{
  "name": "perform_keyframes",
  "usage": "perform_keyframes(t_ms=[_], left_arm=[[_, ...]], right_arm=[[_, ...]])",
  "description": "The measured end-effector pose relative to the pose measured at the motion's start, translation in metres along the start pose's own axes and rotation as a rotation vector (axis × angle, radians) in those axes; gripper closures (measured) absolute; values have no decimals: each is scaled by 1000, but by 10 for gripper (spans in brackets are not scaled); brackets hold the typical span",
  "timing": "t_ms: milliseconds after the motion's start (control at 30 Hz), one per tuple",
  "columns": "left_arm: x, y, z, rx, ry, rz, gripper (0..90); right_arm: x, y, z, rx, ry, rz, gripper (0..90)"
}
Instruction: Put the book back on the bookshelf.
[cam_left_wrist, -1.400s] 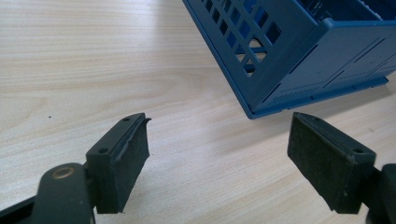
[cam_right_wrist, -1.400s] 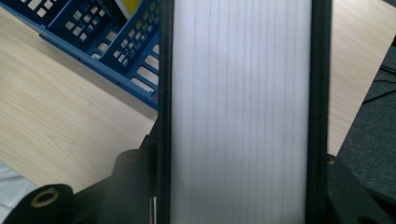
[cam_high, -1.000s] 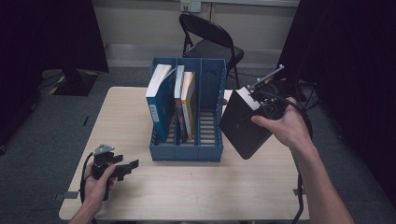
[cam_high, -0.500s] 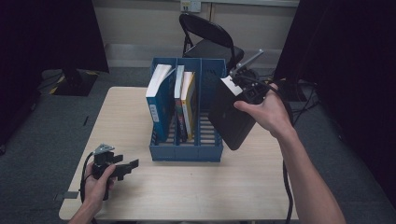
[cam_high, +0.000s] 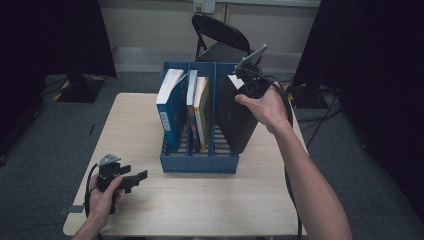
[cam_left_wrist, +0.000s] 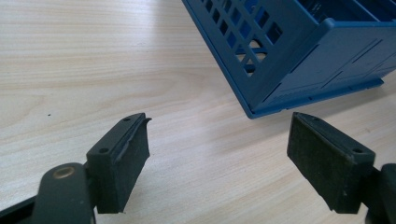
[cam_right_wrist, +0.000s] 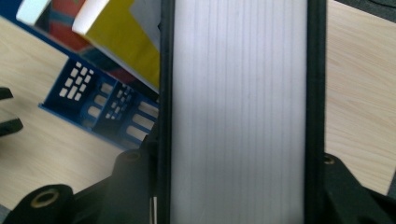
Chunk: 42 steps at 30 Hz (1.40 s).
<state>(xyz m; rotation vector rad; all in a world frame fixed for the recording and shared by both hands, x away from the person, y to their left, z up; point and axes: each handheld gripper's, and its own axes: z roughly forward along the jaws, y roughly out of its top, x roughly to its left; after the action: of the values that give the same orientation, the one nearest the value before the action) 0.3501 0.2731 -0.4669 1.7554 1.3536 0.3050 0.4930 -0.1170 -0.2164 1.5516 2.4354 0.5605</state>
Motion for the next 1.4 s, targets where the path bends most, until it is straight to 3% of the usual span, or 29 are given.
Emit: perform_keyframes(t_ms=[100,267,400,533,833,1033,1400], left_arm=[[-2,0,0,-2,-5,11,206],[-5,0,0,-2,-13,18,206],[-2,0,1,2,-15,13,206],[-3,0,2,11,-19,14,207],[-6,-1,2,11,-29,37,205],[-5,-1,2,9,-27,31,206],[-6,-1,2,15,-25,33,206]], right_arm=[[4,6,6,12,-16,10,539],[5,18,17,23,-15,96,539],[8,28,24,44,-51,122,539],[6,37,34,56,-46,173,539],[20,46,62,42,-128,190,540],[21,48,73,45,-134,233,539],[22,47,92,54,-148,265,539]])
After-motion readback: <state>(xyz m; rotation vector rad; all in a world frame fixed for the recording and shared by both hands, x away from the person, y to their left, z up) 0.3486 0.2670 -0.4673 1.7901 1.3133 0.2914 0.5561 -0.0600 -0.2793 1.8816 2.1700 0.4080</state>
